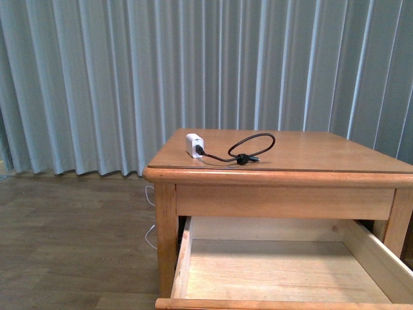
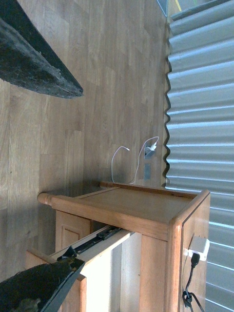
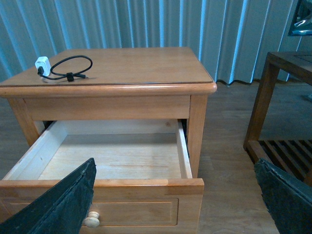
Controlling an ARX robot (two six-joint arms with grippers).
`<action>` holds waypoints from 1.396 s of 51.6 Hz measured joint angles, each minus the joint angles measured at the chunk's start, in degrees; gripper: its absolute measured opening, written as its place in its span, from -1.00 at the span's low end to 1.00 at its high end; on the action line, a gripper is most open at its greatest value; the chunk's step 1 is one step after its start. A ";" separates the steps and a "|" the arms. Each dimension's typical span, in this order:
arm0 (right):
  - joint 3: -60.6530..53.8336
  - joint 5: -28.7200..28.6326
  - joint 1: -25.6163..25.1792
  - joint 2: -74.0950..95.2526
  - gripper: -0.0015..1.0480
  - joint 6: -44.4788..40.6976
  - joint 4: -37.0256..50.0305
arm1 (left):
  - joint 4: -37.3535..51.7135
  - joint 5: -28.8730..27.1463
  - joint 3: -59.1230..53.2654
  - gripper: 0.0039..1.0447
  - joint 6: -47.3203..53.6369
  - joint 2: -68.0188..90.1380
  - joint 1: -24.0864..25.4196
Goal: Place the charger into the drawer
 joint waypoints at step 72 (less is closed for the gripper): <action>-0.02 0.02 0.00 0.00 0.85 -0.11 0.00 | 18.47 -23.87 70.01 0.89 -1.25 99.38 -21.73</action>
